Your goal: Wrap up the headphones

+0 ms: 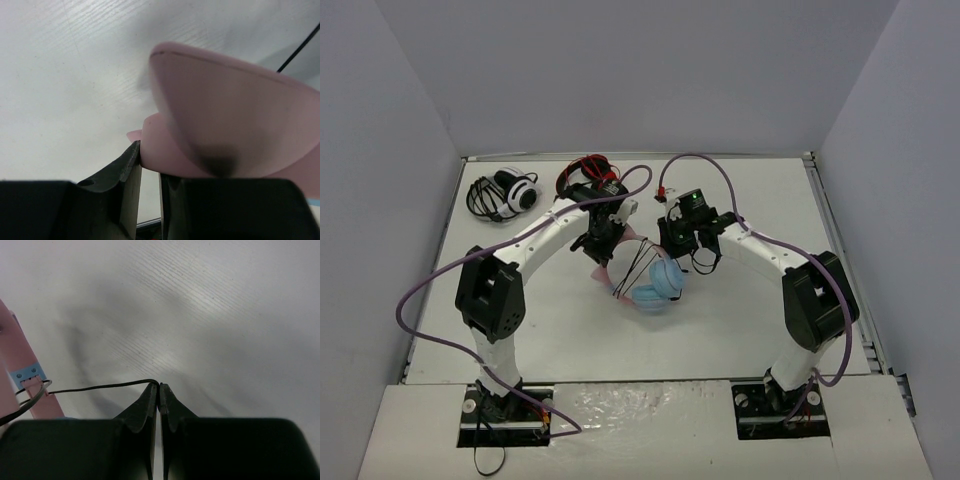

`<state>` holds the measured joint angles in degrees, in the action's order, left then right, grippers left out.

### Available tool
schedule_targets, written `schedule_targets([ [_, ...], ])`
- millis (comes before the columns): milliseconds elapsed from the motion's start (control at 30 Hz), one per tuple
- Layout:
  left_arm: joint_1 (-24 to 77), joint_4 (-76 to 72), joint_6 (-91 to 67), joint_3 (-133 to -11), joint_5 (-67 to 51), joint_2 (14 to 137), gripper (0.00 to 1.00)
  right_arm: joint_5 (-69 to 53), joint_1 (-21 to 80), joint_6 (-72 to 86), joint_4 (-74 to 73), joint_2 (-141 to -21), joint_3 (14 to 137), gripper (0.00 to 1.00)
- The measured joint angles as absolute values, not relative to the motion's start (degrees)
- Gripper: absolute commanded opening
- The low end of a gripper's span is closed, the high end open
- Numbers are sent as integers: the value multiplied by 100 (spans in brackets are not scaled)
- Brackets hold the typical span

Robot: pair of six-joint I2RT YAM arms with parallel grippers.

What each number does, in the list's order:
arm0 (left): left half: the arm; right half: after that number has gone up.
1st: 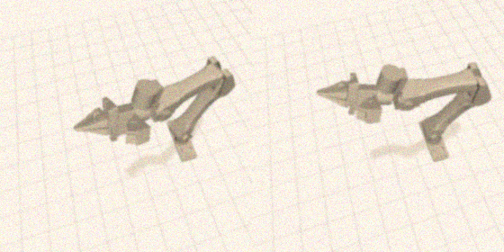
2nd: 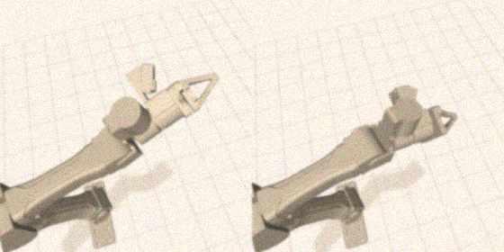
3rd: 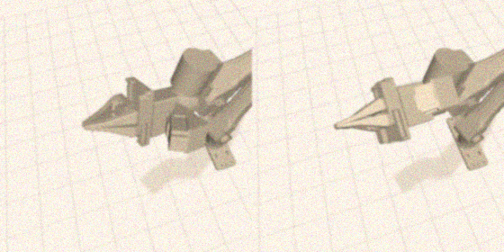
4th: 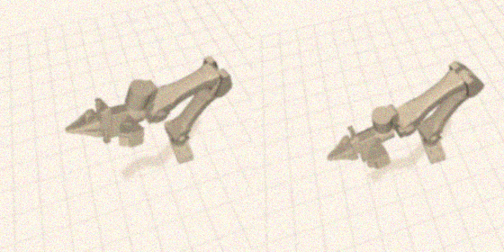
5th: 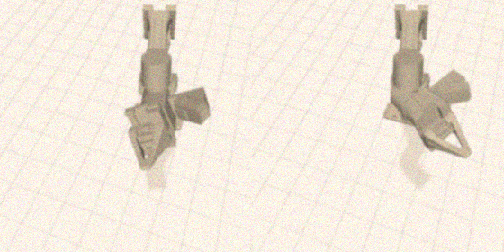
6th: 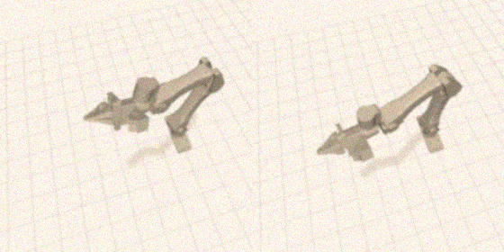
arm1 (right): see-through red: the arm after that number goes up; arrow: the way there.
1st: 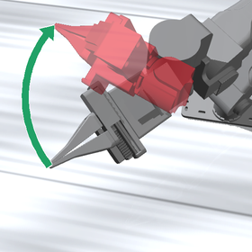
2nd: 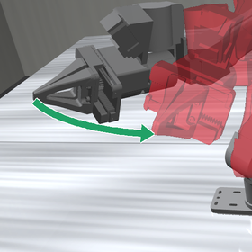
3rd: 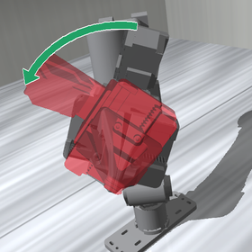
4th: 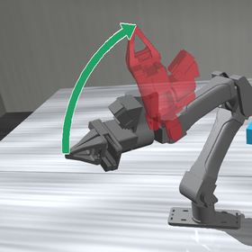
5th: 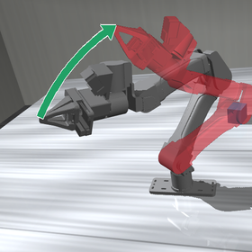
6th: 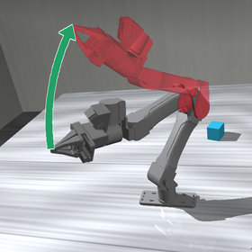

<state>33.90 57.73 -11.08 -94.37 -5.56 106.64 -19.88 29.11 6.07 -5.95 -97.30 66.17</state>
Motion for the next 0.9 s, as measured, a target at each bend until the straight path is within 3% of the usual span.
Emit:
schedule_targets([
  [500, 3762, 6138, -1054, -10014, 565, 11376, 0, -1622, 2972, 486, -870, -9760, 6643, 0],
  [900, 3897, 6135, -1057, -10016, 761, 11432, 0, -1491, 2979, 501, -892, -9927, 6685, 0],
])
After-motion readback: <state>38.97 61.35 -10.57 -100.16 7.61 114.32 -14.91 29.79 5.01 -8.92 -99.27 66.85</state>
